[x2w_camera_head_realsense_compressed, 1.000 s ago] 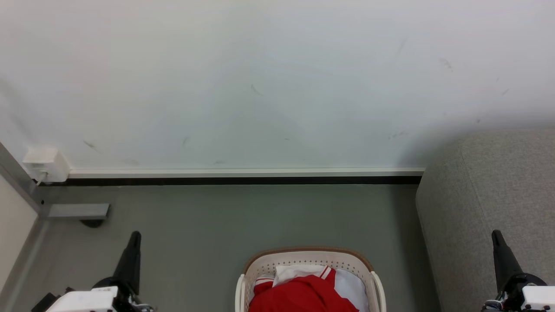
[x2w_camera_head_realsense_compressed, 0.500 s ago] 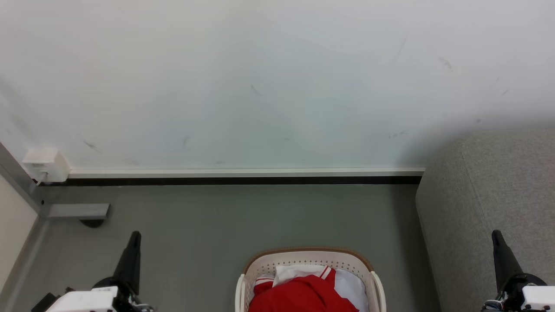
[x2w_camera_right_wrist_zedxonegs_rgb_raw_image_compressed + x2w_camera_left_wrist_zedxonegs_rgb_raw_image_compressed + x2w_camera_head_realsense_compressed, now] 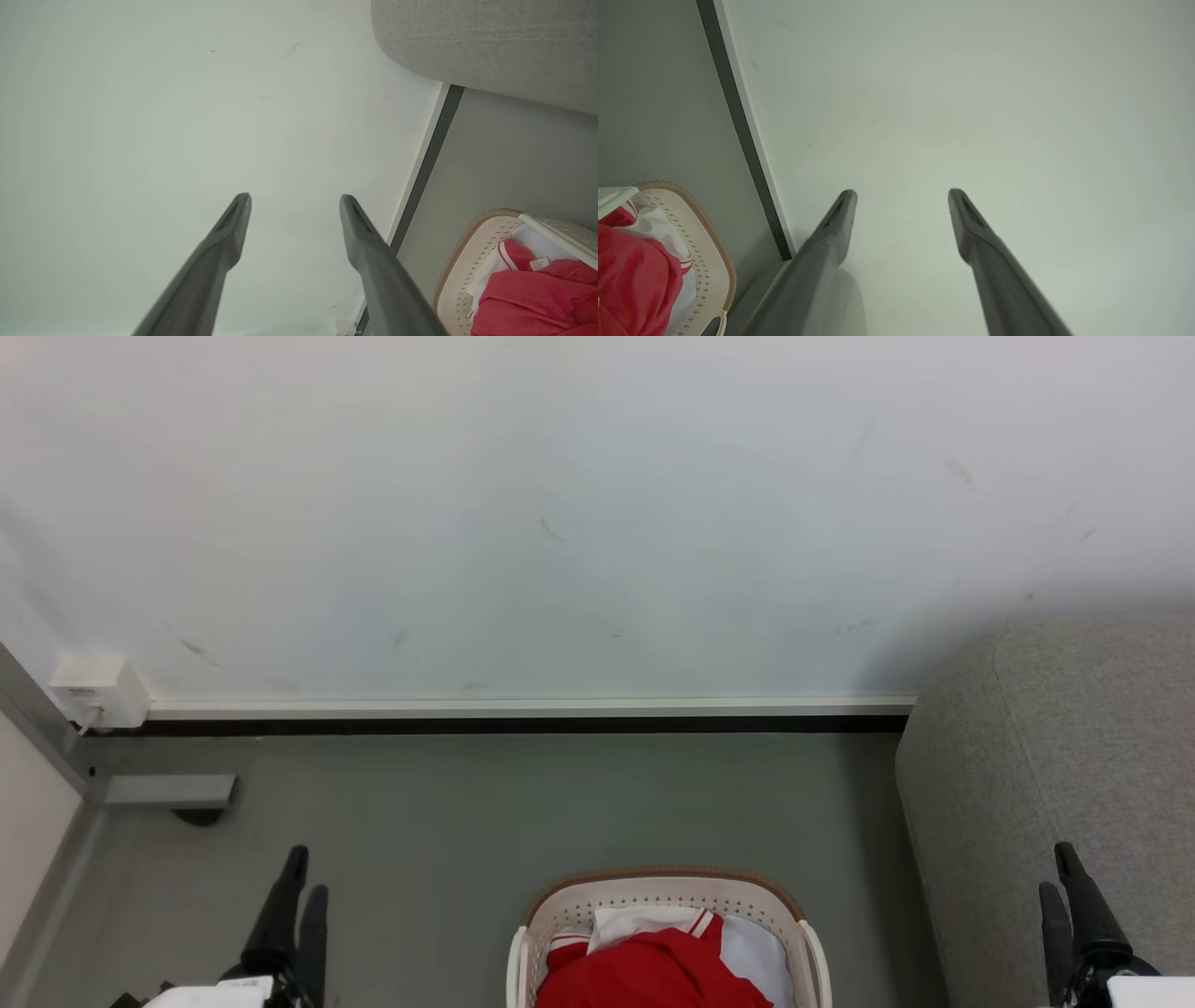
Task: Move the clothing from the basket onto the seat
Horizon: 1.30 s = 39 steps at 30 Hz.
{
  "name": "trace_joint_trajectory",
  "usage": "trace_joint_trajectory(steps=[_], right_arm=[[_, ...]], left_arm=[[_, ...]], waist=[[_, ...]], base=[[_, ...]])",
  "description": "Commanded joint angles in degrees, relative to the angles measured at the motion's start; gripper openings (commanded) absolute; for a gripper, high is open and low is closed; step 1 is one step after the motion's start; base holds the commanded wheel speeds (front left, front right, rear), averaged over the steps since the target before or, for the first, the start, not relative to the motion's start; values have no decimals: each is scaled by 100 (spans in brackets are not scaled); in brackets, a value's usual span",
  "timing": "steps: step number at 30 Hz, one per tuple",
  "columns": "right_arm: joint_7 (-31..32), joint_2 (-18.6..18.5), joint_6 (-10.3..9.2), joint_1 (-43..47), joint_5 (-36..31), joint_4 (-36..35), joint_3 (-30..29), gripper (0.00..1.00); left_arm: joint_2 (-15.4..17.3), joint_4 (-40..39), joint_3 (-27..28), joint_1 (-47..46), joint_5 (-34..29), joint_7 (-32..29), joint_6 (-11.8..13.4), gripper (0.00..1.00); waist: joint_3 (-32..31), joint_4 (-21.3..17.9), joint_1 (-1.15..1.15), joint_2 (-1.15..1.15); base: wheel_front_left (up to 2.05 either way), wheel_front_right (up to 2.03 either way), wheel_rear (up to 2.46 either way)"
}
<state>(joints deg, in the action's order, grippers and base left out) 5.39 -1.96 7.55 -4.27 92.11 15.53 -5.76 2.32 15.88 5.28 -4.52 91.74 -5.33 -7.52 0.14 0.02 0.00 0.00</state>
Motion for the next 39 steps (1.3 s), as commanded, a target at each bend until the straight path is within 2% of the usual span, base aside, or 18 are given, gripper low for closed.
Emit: trace_joint_trajectory(steps=[1, 5, 14, 27, 39], right_arm=[[-57, -49, -1, -62, -93, -120, 27, 100], [-172, -61, -1, -22, -347, -152, 61, 100], [-409, -67, -2, 68, -1542, -368, 88, 100], [-714, -182, -3, 197, -3615, -721, 394, 100], [-962, -238, -4, 268, -4917, -813, 609, 100]], left_arm=[[29, -99, -23, -96, -70, 57, -1, 100], [31, -91, -97, -88, -214, 171, 0, 100], [36, -165, -208, -55, -932, 409, 99, 100], [44, -410, -513, 42, -2570, 712, 371, 100], [50, -554, -736, 144, -4013, 956, 595, 100]], waist=[[0, 3, 0, 0], [-2, 8, 0, 0], [-8, 19, 0, 0], [-14, 25, 0, 0], [-26, 34, 0, 0]], base=[[0, 0, 0], [0, 0, 0], [0, 0, 0], [0, 0, 0], [0, 0, 0]])
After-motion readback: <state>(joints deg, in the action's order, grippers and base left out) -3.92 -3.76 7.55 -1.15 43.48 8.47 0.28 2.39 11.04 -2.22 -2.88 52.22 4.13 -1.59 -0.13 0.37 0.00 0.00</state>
